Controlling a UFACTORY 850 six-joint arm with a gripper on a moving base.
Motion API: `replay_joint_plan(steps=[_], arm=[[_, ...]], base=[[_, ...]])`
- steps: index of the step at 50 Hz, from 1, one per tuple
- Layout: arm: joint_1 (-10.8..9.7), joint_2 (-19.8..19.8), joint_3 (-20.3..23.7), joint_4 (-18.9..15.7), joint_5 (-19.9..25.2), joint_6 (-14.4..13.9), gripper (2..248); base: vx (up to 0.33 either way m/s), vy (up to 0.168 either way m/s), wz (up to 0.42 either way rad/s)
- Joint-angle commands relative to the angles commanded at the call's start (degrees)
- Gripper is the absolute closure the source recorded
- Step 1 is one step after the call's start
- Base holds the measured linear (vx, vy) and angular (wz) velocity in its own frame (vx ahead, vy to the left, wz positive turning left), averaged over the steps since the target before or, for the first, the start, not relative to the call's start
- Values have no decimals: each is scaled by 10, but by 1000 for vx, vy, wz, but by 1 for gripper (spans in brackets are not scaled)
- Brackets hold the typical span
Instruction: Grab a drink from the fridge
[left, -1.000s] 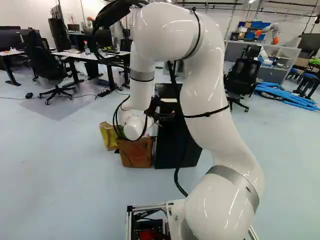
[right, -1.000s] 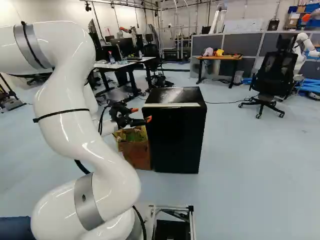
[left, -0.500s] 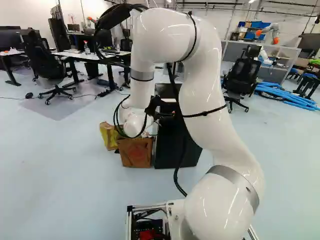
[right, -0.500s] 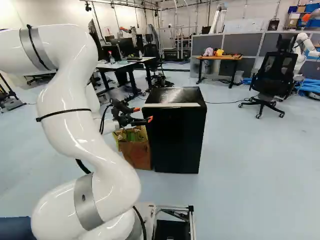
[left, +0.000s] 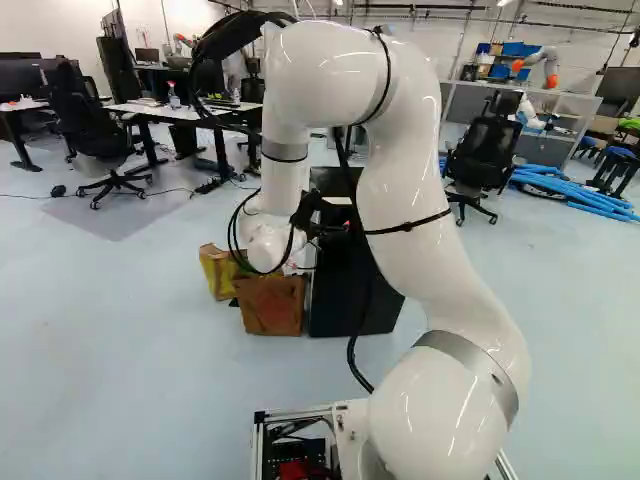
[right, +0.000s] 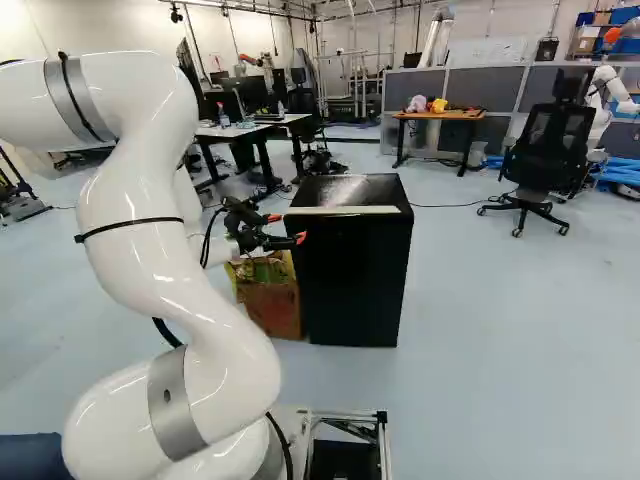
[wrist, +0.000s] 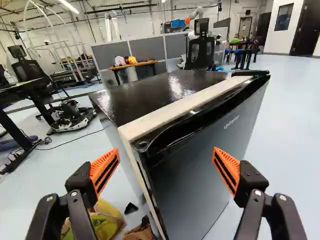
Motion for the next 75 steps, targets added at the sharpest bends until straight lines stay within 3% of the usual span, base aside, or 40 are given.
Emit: replay_joint_plan(steps=[75], arm=[[0, 12, 22, 27, 0, 0, 3]], base=[[0, 0, 0]])
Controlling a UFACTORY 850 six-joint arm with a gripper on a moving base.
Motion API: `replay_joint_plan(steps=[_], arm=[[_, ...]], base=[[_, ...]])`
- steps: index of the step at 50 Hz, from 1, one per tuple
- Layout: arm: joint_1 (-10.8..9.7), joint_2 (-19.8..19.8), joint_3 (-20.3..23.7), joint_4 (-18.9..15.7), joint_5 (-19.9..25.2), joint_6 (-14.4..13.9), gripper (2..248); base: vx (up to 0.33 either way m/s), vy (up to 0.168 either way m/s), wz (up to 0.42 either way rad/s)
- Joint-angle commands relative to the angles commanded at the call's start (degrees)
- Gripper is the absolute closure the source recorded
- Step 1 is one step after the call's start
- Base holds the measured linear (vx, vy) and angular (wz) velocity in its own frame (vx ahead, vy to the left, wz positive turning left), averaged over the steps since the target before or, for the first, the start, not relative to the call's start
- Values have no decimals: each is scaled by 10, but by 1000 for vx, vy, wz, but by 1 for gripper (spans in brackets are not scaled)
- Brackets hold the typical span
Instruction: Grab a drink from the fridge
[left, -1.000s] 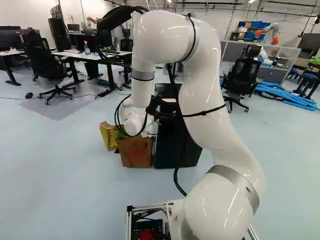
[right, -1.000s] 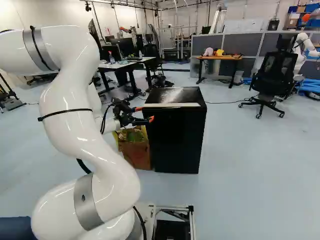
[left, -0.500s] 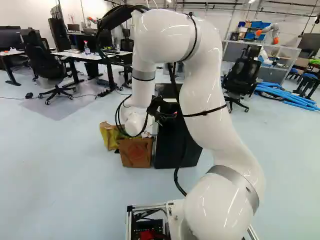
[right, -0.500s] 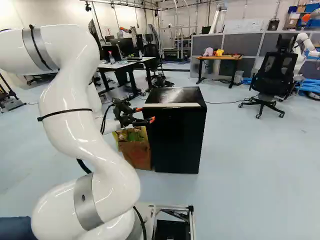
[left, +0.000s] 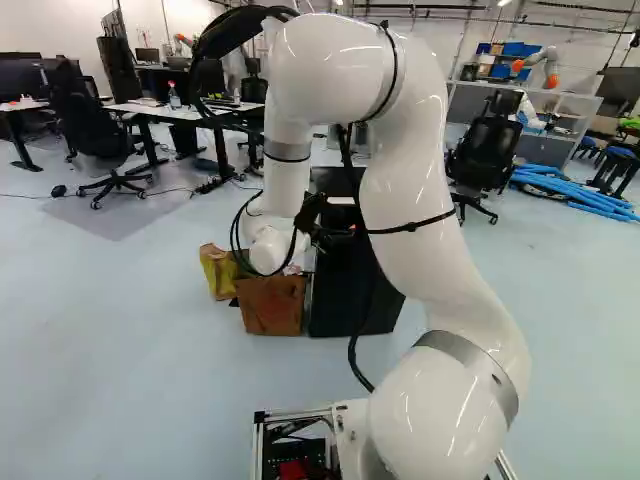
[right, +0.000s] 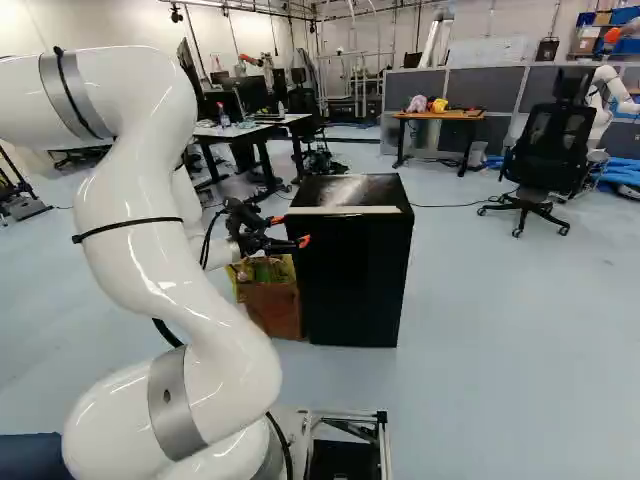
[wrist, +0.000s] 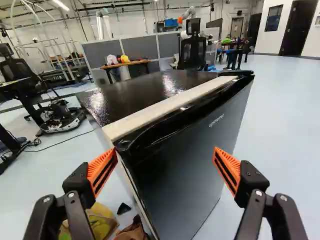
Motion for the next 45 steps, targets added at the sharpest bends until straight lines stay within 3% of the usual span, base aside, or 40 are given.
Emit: replay_joint_plan(steps=[45], arm=[[12, -1, -2, 16, 0, 0, 3]], base=[[0, 0, 0]])
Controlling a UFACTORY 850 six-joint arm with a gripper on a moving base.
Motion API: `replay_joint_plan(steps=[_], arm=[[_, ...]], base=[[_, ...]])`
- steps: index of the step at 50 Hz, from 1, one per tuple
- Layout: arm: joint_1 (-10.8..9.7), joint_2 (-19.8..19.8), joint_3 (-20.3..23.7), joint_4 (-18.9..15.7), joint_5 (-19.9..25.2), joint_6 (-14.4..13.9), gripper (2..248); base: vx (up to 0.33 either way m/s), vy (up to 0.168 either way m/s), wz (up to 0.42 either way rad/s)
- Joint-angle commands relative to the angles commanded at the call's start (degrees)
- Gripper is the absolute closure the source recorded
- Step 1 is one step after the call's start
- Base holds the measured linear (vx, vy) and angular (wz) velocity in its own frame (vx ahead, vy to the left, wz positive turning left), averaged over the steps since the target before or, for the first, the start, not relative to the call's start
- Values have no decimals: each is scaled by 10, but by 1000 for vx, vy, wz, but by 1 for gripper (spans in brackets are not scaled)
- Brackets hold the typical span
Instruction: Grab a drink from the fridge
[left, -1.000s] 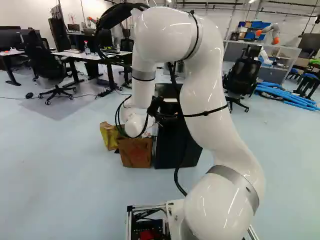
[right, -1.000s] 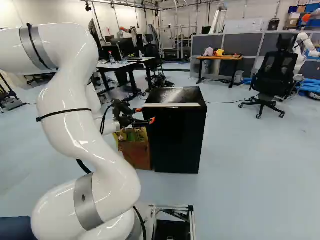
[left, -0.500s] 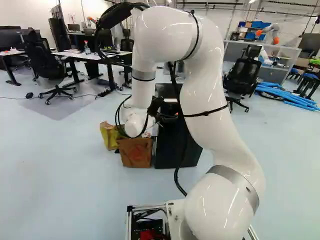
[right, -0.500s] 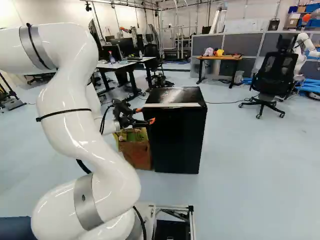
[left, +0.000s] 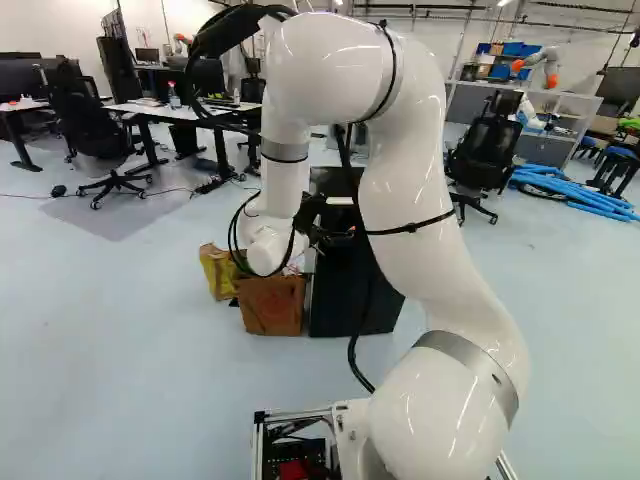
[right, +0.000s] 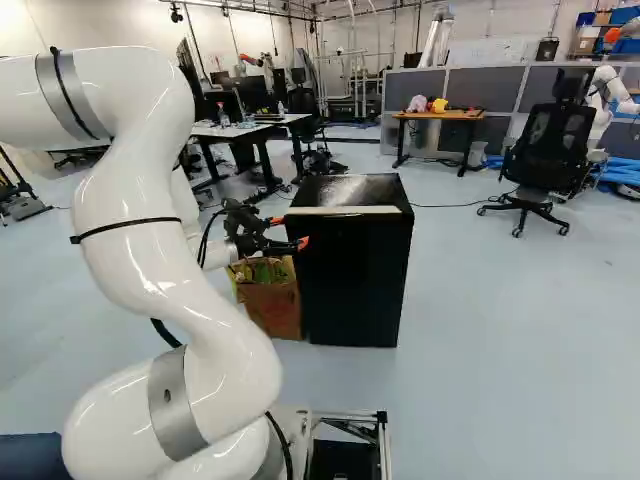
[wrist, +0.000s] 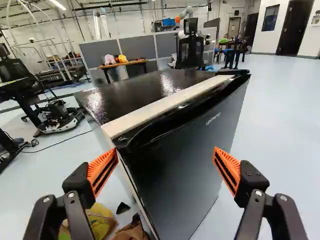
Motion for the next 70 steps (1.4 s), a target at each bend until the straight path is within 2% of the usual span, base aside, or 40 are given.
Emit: replay_joint_plan(steps=[14, 48, 70], arm=[[6, -6, -12, 5, 0, 0, 3], [-1, -20, -36, 17, 0, 0, 3], [-2, -20, -37, 25, 0, 0, 3]], base=[[0, 0, 0], [0, 0, 0], [0, 0, 0]])
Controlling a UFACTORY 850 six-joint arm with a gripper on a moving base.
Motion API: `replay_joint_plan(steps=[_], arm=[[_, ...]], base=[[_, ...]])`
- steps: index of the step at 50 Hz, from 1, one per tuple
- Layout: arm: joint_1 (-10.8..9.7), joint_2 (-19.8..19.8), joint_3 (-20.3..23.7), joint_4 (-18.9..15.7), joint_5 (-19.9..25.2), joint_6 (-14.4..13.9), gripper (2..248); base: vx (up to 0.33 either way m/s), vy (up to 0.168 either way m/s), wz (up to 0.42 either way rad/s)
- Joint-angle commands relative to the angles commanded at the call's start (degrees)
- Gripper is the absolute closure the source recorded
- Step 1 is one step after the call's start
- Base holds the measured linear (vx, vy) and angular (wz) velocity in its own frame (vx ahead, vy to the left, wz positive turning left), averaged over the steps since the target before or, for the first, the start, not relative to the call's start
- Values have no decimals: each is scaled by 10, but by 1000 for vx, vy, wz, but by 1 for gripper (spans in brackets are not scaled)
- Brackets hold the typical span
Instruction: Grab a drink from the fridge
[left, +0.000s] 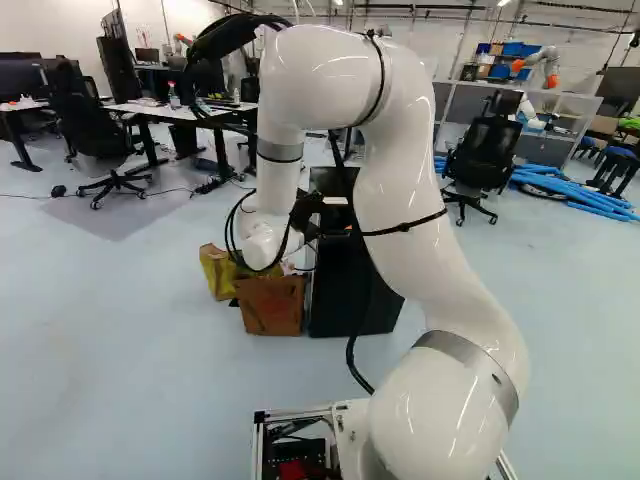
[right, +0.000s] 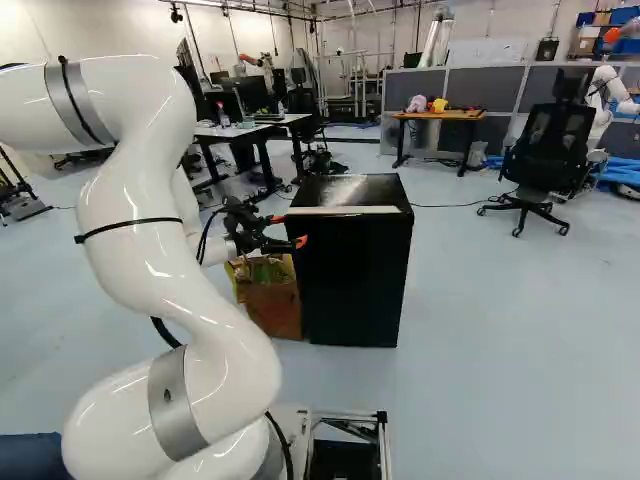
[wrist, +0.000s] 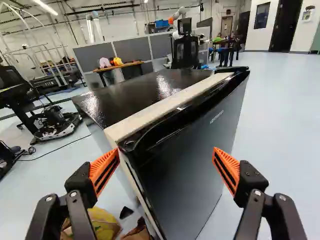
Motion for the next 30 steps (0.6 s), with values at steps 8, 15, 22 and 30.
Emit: replay_joint_plan(steps=[8, 15, 22, 30], arm=[[-1, -1, -2, 3, 0, 0, 3], [-2, -3, -5, 5, 0, 0, 3], [-2, -4, -7, 8, 0, 0, 3], [-3, -5, -10, 11, 0, 0, 3]], base=[[0, 0, 0], [0, 0, 0], [0, 0, 0], [0, 0, 0]])
